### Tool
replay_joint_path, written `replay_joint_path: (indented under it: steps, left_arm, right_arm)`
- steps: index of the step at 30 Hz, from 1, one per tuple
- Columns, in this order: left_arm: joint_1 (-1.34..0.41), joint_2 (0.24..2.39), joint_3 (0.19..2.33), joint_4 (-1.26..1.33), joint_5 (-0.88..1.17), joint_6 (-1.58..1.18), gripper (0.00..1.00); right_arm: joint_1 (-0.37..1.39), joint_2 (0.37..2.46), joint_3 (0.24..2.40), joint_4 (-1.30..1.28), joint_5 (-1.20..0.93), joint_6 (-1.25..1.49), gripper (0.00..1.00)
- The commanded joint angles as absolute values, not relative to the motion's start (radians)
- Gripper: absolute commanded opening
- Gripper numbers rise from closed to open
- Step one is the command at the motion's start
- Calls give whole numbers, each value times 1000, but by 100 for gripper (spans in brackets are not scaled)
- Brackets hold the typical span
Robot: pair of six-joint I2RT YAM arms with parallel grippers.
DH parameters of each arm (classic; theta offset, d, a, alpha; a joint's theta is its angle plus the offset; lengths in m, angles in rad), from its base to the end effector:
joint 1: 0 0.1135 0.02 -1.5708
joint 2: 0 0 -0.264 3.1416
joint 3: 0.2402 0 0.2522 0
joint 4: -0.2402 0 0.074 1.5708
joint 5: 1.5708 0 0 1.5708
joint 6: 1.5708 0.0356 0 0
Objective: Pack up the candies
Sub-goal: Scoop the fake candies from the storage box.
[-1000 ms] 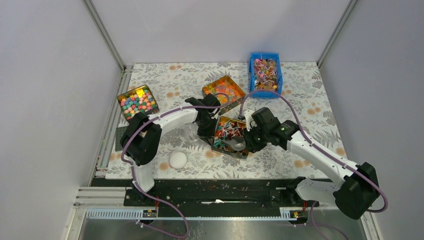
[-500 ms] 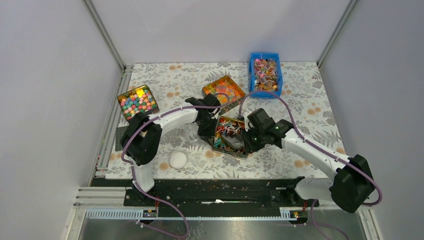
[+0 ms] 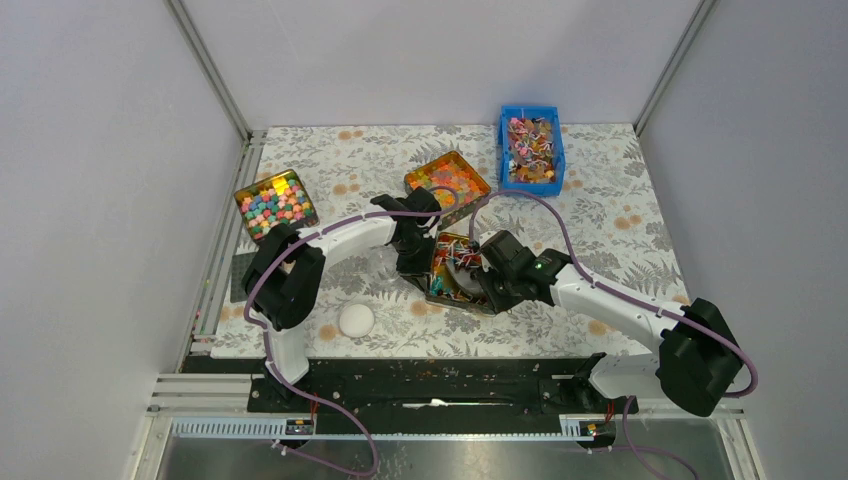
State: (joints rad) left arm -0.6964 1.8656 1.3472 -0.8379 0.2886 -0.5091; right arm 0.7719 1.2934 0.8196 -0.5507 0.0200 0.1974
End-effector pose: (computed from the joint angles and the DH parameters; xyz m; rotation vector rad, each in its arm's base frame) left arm 0.2714 -0.2401 0.1912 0.3359 3.0609 -0.5565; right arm 0.1796 0.1739 0.2154 -0.7383 2.5252 0.3201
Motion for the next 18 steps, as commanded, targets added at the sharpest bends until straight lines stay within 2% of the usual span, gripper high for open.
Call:
replay_joint_path:
  steps: [1,18]
  left_arm:
    - [-697,1855,1382,-819,376,-519,0]
    - [-689,1847,1387,-819,386,-523,0]
  right_arm:
    - [793,1291,807,-451,57,180,0]
    - [799,1321,782,-313,76,159,0]
